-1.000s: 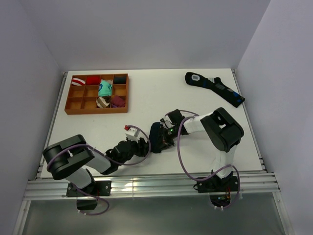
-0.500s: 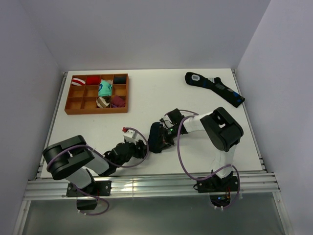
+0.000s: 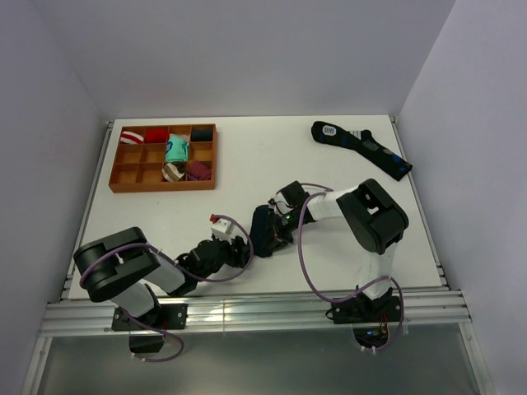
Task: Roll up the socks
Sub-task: Roll the sock at the center of the board.
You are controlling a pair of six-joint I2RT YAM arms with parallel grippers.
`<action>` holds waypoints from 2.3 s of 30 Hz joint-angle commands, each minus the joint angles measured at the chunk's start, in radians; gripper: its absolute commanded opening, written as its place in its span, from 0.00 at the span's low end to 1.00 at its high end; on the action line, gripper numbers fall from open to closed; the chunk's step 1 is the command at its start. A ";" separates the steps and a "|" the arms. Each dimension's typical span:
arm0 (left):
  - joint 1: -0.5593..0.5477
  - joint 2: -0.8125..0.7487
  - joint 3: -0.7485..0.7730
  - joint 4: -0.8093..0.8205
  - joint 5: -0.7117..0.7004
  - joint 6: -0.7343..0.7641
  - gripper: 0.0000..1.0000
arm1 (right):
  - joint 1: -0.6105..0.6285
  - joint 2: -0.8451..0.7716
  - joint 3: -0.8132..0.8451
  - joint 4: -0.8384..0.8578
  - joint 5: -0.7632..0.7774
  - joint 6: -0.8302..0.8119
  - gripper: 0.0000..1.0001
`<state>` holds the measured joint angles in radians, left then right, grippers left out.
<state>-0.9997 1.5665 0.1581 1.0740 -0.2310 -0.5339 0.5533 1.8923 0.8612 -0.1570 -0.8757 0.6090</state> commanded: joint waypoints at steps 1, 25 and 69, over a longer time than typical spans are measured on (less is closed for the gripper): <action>-0.010 -0.002 0.023 -0.026 0.010 0.029 0.63 | -0.010 0.034 0.021 -0.070 0.076 -0.028 0.11; -0.023 0.081 0.126 -0.167 -0.094 0.028 0.47 | -0.015 0.042 0.029 -0.101 0.078 -0.060 0.10; -0.063 -0.143 0.015 -0.240 -0.136 -0.149 0.53 | -0.004 -0.030 0.022 -0.087 0.222 -0.078 0.09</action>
<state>-1.0573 1.4559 0.2272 0.7727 -0.3954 -0.6960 0.5472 1.8320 0.8551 -0.2050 -0.7670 0.5770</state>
